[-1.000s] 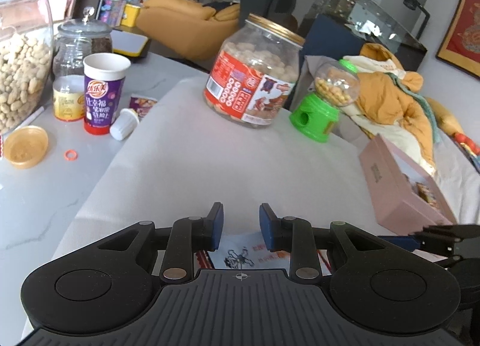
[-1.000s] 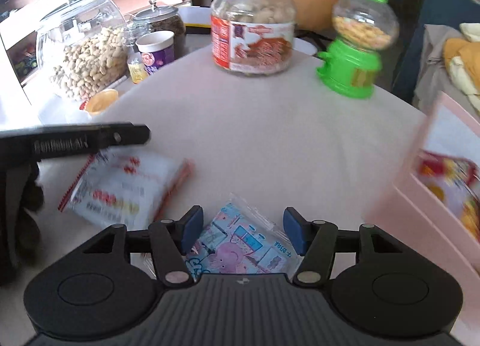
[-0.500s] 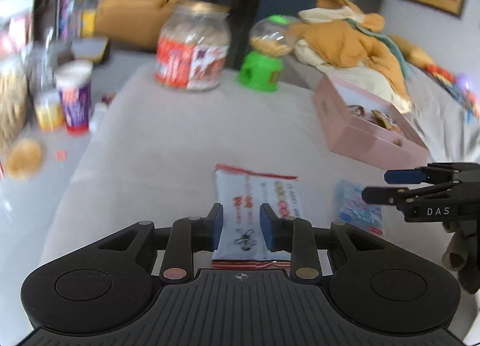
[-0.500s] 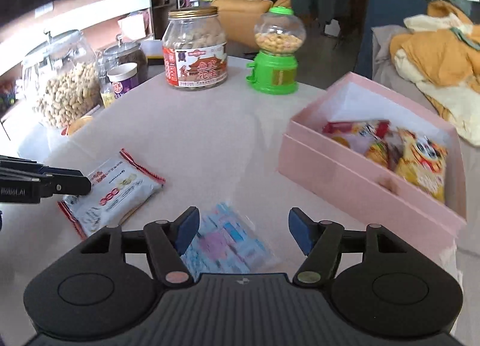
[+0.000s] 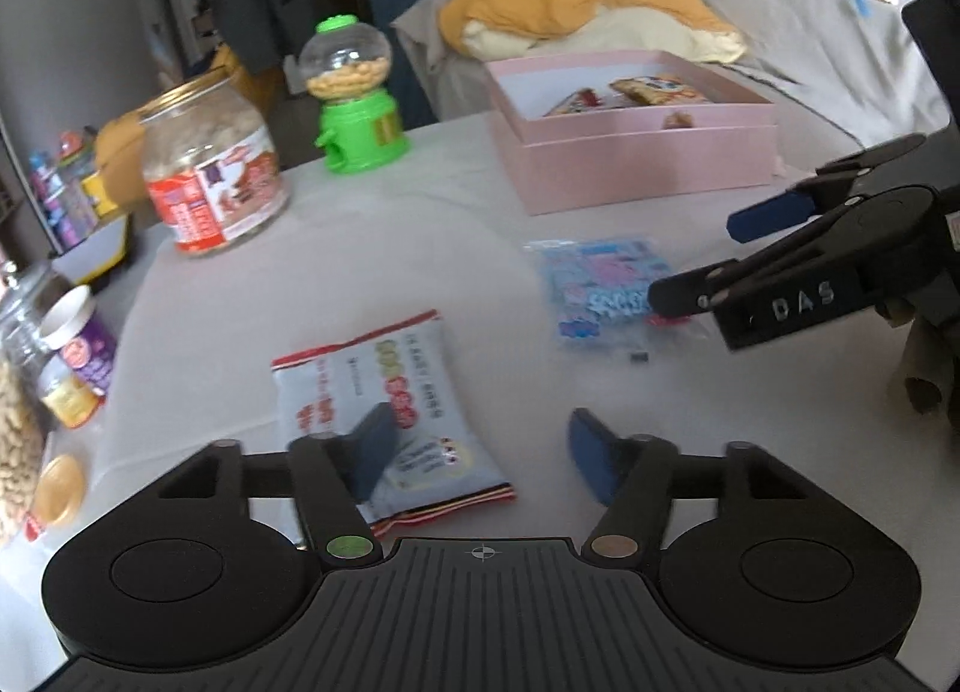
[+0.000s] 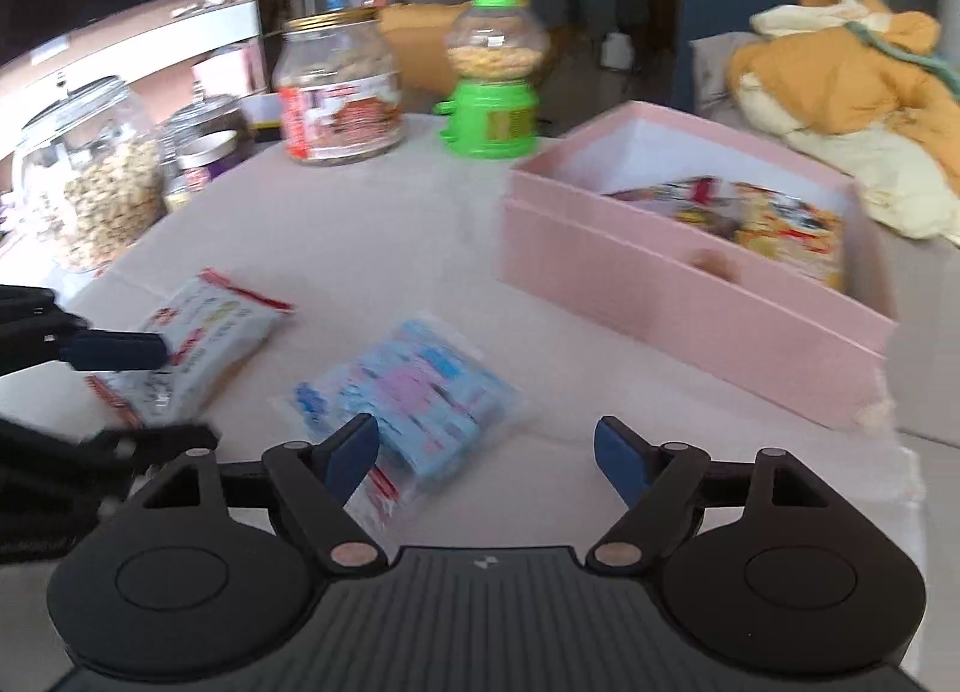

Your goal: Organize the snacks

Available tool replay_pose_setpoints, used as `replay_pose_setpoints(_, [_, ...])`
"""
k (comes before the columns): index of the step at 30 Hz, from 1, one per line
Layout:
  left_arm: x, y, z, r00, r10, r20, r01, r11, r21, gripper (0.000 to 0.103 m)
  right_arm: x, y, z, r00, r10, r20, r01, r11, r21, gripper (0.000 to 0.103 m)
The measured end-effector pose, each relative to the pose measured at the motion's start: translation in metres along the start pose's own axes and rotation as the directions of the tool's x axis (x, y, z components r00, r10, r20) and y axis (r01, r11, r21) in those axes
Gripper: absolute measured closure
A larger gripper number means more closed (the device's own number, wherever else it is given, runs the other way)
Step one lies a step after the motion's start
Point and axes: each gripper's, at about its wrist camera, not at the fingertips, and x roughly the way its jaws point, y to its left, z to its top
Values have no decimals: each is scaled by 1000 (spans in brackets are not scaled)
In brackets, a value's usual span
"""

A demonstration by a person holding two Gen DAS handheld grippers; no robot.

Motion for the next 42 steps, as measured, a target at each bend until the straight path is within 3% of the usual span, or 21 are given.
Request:
replay_pose_setpoints(3, [-4, 9, 2, 1000, -3, 25, 5, 999, -53, 35, 0, -21, -8, 1000, 4, -1, -4, 996, 87, 21])
replay_pose_setpoints(6, [-3, 23, 6, 996, 85, 31, -82, 992, -98, 38, -1, -36, -21, 997, 51, 54, -60, 984, 170, 18])
replay_pose_setpoints(11, [10, 47, 8, 995, 98, 18, -93, 981, -168, 34, 1, -26, -21, 998, 24, 51, -31, 990, 135, 16])
replay_pose_setpoints(19, [17, 50, 15, 995, 104, -11, -104, 977, -184, 33, 2, -29, -21, 998, 37, 50, -44, 990, 138, 13])
replay_pose_setpoints(20, [17, 47, 16, 996, 92, -14, -93, 981, -172, 33, 2, -29, -21, 998, 37, 49, -43, 990, 135, 13])
replay_pose_setpoints(22, [21, 38, 17, 998, 51, -32, -55, 991, -120, 24, 2, -28, -21, 998, 34, 48, -40, 991, 131, 13])
replay_pose_setpoints(25, [27, 24, 17, 996, 84, -40, -85, 996, -32, 20, 2, -27, -21, 998, 35, 49, -41, 990, 132, 13])
replay_pose_setpoints(32, [32, 57, 11, 989, 138, -53, -145, 973, -177, 20, 3, -27, -21, 998, 40, 38, -45, 990, 133, 10])
replay_pose_setpoints(38, [39, 72, 10, 996, 74, -56, -86, 960, -265, 18, 6, -23, -10, 997, 75, 12, -76, 958, 275, 0])
replay_pose_setpoints(42, [37, 63, 12, 998, 48, -52, -59, 967, -248, 20, 24, 1, 3, 1000, 10, -22, -5, 981, 192, 0])
